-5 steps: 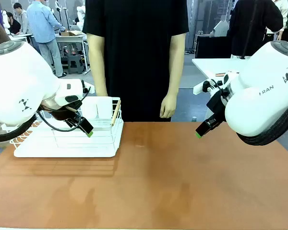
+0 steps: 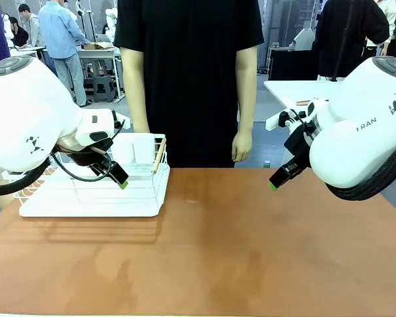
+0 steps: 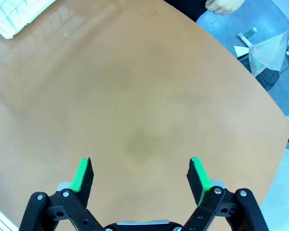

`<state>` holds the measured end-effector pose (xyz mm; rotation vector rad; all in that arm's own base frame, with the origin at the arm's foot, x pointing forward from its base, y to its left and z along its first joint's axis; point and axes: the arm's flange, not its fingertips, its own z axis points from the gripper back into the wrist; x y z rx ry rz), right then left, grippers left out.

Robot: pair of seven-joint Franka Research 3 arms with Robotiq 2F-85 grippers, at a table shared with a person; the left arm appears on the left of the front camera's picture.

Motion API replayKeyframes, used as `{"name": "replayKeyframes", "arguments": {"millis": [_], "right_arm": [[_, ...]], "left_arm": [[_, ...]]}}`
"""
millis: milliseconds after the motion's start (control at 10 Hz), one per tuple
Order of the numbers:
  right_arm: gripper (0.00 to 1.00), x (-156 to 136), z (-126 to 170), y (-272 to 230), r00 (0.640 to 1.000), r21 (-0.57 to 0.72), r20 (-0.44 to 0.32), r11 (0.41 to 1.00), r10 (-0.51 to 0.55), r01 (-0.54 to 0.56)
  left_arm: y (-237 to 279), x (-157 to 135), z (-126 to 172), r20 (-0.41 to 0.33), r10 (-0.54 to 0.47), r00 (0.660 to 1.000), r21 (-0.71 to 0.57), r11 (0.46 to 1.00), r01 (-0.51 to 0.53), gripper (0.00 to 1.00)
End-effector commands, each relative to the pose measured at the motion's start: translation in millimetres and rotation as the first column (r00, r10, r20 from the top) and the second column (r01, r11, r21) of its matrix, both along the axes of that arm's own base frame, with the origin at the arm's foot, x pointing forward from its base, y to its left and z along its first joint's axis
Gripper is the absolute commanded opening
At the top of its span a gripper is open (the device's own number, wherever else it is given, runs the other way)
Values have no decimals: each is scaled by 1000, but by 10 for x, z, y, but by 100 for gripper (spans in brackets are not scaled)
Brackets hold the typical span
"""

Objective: Clean the table.
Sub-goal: Pick up the Lint Roller when the human hands it over.

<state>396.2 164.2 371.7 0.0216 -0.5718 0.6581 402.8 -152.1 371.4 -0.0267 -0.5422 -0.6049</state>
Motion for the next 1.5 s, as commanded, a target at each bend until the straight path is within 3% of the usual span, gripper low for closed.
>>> {"name": "replayKeyframes", "arguments": {"millis": [0, 900, 1000, 1100, 1200, 1300, 1400], "right_arm": [[100, -1, 0, 2, 1000, 1, 0, 1000, 0, 0], [100, 0, 0, 0, 1000, 0, 0, 1000, 0, 0], [100, -1, 362, -159, 998, 116, -52, 993, -21, 27], [100, 29, 704, -398, 985, 278, -168, 960, 23, 25], [100, 120, 944, -672, 952, 449, -301, 890, 63, 83], [100, 246, 1085, -983, 892, 619, -429, 766, 147, 172], [100, 308, 1151, -1255, 835, 737, -502, 616, 226, 276]], "left_arm": [[1, 5, 8, 3, 1, 1000, -1, 1000, -1, 100], [-1, 0, 0, 0, 0, 1000, 0, 1000, 0, 100], [85, 50, 274, -88, -9, 996, -128, 992, -2, 100], [276, 121, 602, -206, -19, 978, -311, 949, -47, 100], [577, 190, 886, -335, -83, 939, -499, 861, -101, 100], [972, 247, 1080, -383, -138, 913, -659, 734, -165, 100], [1339, 237, 1215, -414, -181, 892, -762, 604, -231, 100]]}}
